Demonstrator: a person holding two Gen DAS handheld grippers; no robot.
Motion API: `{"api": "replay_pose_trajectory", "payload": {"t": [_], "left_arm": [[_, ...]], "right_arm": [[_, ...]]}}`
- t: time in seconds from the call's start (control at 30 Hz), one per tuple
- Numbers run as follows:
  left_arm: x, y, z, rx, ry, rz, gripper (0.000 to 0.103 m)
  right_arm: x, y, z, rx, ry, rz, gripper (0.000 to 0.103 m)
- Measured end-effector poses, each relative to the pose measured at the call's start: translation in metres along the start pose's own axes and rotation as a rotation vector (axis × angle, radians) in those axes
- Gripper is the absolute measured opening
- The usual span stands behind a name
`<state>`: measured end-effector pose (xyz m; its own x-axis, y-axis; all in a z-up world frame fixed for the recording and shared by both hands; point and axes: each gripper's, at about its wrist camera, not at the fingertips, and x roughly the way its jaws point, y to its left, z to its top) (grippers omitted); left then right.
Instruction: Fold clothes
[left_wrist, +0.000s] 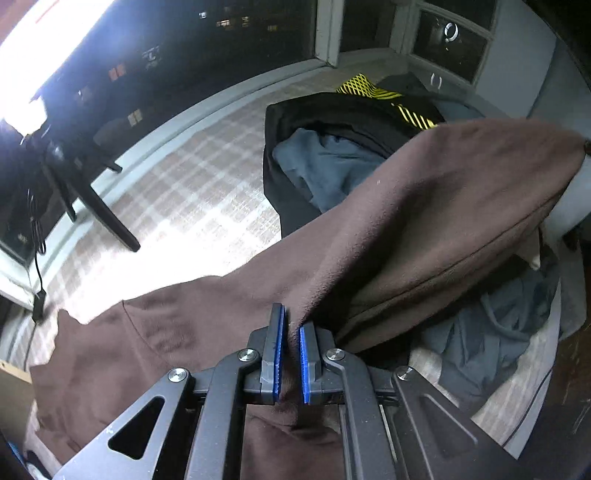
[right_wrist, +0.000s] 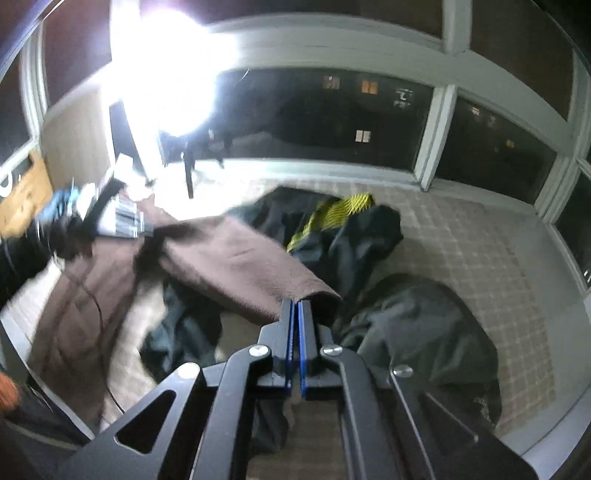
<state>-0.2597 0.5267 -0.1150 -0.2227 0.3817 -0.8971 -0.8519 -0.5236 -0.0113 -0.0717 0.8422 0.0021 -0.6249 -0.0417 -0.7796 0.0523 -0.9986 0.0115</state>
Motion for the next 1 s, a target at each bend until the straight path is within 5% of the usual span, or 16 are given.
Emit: {"api": "replay_pose_trajectory", "payload": {"t": [0.17, 0.33, 0.5, 0.67, 0.77, 0.93, 1.0], "left_arm": [[0.0, -0.01, -0.012, 0.035, 0.032, 0.008, 0.019], [-0.036, -0.041, -0.017, 0.137, -0.028, 0.021, 0.041], [-0.039, -0.101, -0.006, 0.364, -0.092, -0.044, 0.047], [-0.001, -0.126, 0.006, 0.47, -0.011, -0.087, 0.046], [0.015, -0.131, 0.007, 0.48, 0.035, -0.142, 0.044], [0.027, -0.135, 0.004, 0.463, 0.097, -0.168, 0.005], [0.024, -0.136, 0.004, 0.448, 0.102, -0.18, 0.003]], "right_arm": [[0.037, -0.006, -0.045, 0.074, 0.073, 0.015, 0.002], [0.003, -0.018, -0.037, 0.156, -0.055, 0.076, 0.002], [-0.017, -0.009, -0.026, 0.121, -0.108, 0.097, 0.002], [0.004, -0.011, -0.052, 0.15, -0.027, 0.087, 0.002], [0.013, -0.021, -0.07, 0.207, -0.001, 0.095, 0.002], [0.009, -0.025, -0.067, 0.246, -0.049, 0.107, 0.002], [0.013, -0.023, -0.063, 0.228, -0.041, 0.076, 0.002]]}}
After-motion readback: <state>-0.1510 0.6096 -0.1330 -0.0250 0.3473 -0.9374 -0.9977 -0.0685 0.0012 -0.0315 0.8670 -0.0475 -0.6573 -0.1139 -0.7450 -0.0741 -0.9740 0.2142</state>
